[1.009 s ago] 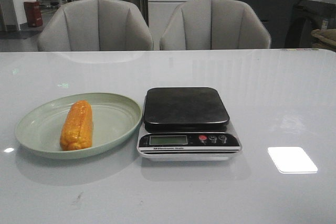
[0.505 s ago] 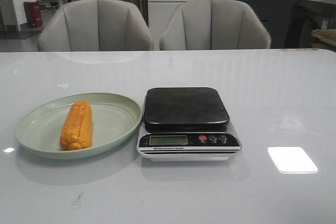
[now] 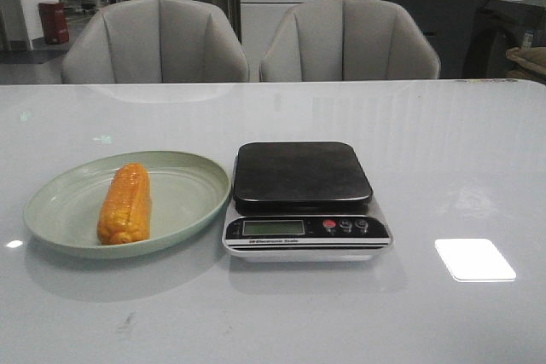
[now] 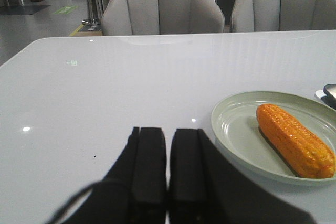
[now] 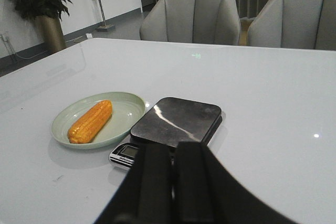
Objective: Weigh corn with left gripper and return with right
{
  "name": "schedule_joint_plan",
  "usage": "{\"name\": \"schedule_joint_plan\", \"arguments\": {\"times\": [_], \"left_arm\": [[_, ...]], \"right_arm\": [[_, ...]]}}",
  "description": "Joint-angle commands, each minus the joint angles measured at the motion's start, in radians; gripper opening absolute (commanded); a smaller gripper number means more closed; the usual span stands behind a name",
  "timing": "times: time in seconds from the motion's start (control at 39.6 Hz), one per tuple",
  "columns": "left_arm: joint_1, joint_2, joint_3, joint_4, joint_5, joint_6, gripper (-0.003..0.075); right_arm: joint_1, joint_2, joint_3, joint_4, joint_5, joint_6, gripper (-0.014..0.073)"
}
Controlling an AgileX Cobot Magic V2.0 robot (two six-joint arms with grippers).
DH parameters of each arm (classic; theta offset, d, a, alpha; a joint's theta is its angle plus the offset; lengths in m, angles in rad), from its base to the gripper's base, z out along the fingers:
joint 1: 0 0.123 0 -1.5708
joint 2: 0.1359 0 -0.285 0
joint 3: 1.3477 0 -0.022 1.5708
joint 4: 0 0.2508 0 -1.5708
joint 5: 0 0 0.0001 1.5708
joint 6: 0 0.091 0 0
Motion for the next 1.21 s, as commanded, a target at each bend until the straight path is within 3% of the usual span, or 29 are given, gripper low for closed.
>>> {"name": "schedule_joint_plan", "arguments": {"times": [0.0,0.4,0.56,0.83,1.01,1.19], "left_arm": [[0.004,-0.02,0.033,-0.008,-0.071,-0.002,0.0113],[0.004,-0.02,0.033,-0.008,-0.071,-0.002,0.0113],[0.004,-0.02,0.033,-0.008,-0.071,-0.002,0.0113],[0.004,-0.02,0.033,-0.008,-0.071,-0.002,0.0113],[0.004,-0.02,0.033,-0.008,-0.071,-0.002,0.0113],[0.004,-0.02,0.033,-0.008,-0.071,-0.002,0.0113]], "right_arm": [[-0.007,0.009,-0.026,-0.008,-0.086,-0.009,0.0158],[-0.022,0.009,-0.013,-0.041,-0.098,-0.009,0.0158],[-0.149,0.009,0.028,-0.055,-0.151,-0.009,0.0158],[-0.375,0.002,0.236,-0.055,-0.483,-0.009,0.0158],[-0.456,-0.059,0.23,-0.055,-0.424,-0.009,0.0158],[-0.459,-0.056,0.23,-0.055,-0.43,-0.009,0.0158]]}}
